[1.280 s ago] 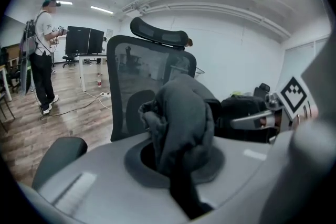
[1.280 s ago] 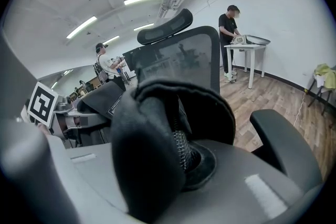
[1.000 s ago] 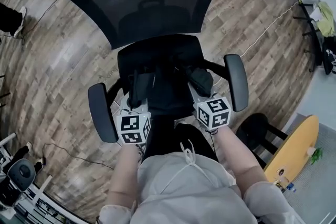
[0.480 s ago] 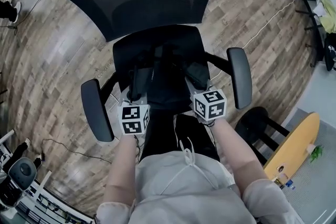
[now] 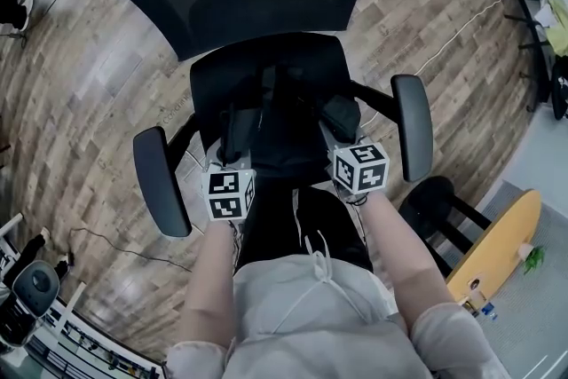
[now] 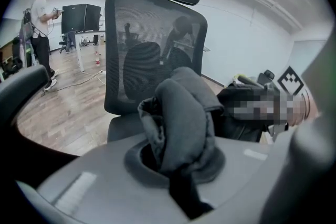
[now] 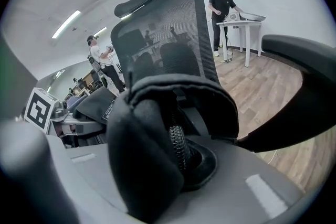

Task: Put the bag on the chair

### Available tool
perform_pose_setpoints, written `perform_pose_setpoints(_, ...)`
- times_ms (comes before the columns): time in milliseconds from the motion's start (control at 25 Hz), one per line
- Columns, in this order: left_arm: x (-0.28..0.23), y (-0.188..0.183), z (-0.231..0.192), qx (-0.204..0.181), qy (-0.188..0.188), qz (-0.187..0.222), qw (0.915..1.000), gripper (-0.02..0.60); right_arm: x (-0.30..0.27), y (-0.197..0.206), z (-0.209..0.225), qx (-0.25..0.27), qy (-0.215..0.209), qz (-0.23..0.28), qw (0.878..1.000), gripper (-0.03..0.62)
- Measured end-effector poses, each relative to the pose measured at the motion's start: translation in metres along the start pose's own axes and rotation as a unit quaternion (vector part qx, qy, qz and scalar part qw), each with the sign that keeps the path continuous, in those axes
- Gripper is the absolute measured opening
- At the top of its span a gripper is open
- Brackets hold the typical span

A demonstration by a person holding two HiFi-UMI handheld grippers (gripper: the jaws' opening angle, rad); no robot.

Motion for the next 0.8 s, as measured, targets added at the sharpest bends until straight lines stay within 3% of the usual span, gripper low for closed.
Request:
perform_pose_setpoints(480,-0.012,0.042,-0.015,0.02,-0.02,-0.01,0.9995,0.037,-0.015,0.033,0.007,0.006,0.039,-0.023,0.999,0.054)
perform_pose_setpoints(800,-0.027,0.073,-0.024,0.028,-0.026,-0.044,0.9983,0.038,-0.034,0.062,0.015,0.014,0.047,-0.046,0.998,0.071)
Point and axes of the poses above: the fingertips, and each gripper's own axes: x backward along the fingers, z to its right, y out of its underside, the point moved 1 cm from there along x, backward along the fingers, and after that the axes turned 3 degrees about z, right-handed, at the moved point
